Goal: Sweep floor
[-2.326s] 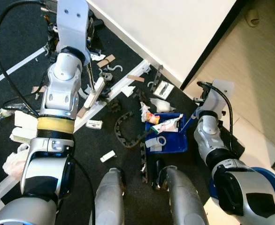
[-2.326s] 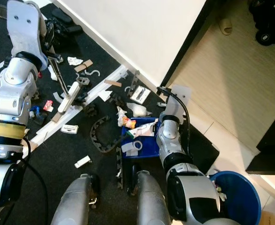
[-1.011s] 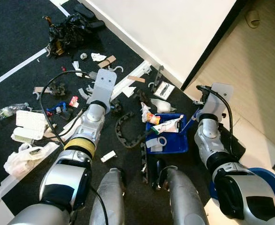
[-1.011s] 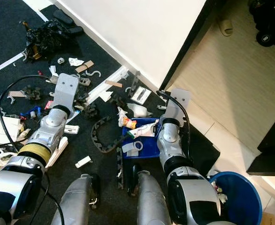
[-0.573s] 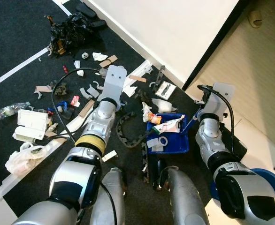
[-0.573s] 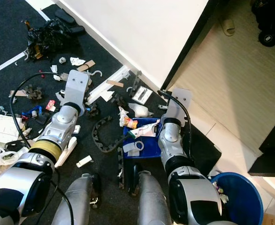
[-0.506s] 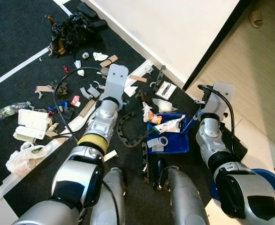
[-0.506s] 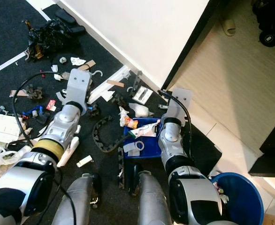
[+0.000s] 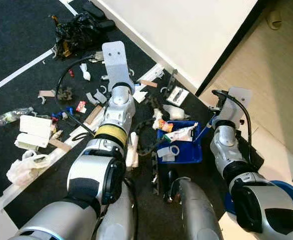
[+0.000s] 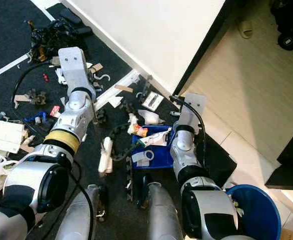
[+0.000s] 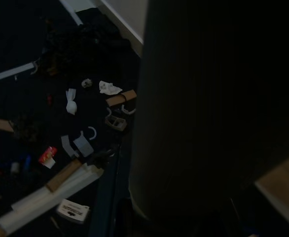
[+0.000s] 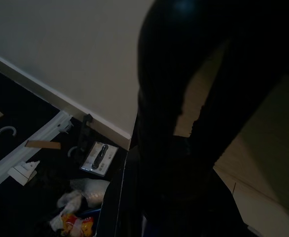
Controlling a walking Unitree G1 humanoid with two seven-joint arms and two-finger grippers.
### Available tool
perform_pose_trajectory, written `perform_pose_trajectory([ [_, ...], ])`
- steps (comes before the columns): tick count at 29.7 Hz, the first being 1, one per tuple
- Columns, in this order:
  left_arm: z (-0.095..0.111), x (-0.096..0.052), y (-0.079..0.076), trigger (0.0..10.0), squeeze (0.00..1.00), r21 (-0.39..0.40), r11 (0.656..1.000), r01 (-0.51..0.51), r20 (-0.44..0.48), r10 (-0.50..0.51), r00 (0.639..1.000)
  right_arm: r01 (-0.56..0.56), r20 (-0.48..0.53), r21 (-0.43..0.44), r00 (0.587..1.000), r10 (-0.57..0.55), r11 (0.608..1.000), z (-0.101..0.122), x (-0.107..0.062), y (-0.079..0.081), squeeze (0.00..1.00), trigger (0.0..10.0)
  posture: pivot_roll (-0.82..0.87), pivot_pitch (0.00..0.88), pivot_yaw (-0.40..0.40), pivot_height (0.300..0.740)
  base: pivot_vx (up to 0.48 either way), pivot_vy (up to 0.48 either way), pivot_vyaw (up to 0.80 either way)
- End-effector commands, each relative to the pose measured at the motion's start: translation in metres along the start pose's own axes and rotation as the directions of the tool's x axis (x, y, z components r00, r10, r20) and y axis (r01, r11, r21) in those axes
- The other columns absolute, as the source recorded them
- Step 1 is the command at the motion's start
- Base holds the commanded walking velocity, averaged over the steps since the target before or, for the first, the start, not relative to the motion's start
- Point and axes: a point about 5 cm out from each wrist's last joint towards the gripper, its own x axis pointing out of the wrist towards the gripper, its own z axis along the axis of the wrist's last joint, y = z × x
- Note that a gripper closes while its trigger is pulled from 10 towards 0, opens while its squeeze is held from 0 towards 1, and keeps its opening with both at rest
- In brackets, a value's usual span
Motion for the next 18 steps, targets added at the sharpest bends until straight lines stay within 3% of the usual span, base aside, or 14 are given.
perform_pose_trajectory([
  [1, 0.018, 0.000, -0.016, 10.0, 0.00, -0.108, 0.994, 0.014, 0.076, -0.005, 0.997, -0.027, -0.138, -0.095, 0.990, 0.014, 0.995, -0.035, -0.016, -0.009, 0.00, 10.0, 0.12, 0.290, -0.047, 0.740, 0.000, 0.000, 0.00],
  [7, 0.048, 0.003, -0.017, 10.0, 0.00, -0.176, 0.983, -0.050, 0.178, 0.082, 0.981, -0.022, -0.137, -0.101, 0.991, 0.008, 0.995, -0.036, -0.016, -0.012, 0.00, 10.0, 0.11, 0.283, -0.043, 0.740, 0.000, 0.000, 0.00],
  [12, 0.059, 0.005, -0.020, 10.0, 0.00, -0.228, 0.972, -0.055, 0.183, 0.098, 0.978, -0.020, -0.138, -0.104, 0.990, 0.006, 0.994, -0.037, -0.017, -0.014, 0.00, 10.0, 0.12, 0.279, -0.043, 0.740, 0.000, 0.000, 0.00],
  [16, 0.066, 0.005, -0.028, 10.0, 0.00, -0.180, 0.984, -0.007, 0.189, 0.041, 0.981, -0.020, -0.143, -0.107, 0.990, 0.004, 0.994, -0.039, -0.018, -0.015, 0.00, 10.0, 0.12, 0.264, -0.039, 0.740, 0.000, 0.000, 0.00],
  [18, 0.068, 0.004, -0.025, 10.0, 0.00, -0.054, 0.998, 0.031, 0.206, -0.019, 0.978, -0.017, -0.144, -0.105, 0.990, 0.002, 0.994, -0.039, -0.018, -0.015, 0.00, 10.0, 0.13, 0.240, -0.033, 0.740, 0.000, 0.000, 0.00],
])
